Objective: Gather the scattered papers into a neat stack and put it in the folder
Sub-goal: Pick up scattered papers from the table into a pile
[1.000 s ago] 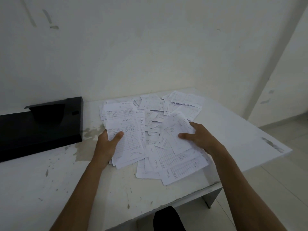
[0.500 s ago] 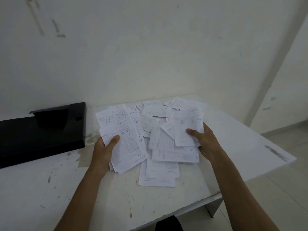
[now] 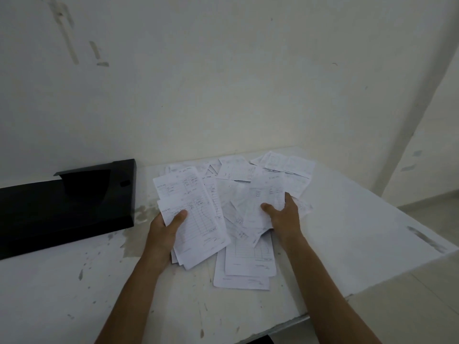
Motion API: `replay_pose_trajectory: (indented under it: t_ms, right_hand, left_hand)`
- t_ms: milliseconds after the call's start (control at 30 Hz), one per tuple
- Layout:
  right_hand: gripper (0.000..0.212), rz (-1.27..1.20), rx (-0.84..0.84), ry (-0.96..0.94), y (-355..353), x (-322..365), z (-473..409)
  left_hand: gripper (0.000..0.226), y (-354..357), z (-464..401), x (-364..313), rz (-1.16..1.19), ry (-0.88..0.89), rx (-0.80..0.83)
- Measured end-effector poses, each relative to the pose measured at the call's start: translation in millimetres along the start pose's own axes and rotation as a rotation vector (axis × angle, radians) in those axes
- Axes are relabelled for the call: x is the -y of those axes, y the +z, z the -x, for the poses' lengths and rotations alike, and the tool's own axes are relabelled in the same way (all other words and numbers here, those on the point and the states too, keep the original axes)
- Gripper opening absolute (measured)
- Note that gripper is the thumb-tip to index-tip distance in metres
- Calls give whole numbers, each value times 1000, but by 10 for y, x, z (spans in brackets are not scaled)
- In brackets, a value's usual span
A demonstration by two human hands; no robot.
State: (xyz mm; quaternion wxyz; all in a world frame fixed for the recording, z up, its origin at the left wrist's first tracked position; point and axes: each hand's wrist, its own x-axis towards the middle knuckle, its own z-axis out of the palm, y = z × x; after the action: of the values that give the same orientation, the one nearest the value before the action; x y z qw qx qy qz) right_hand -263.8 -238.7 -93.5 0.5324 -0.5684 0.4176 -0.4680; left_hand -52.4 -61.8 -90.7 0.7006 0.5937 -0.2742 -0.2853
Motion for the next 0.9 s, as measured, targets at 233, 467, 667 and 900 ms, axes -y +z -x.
replay_pose_trajectory:
  t_ms: [233,467,667,900]
  right_hand:
    - [53,387,262,24,-24,94,-163]
    - [33,166,299,-19,-17,140,-113]
    - [37,-250,302,117,12,73,-60]
    - [39,-266,346,94,173,45,41]
  left_hand:
    - [32,-272,-91,-38,-145,53,-147]
    - [27,-288,-79,-62,-72,24,-129]
    - [23,-197,-24,-115,35,-16,-64]
    - [40,-63,59,-146,126,-72,88]
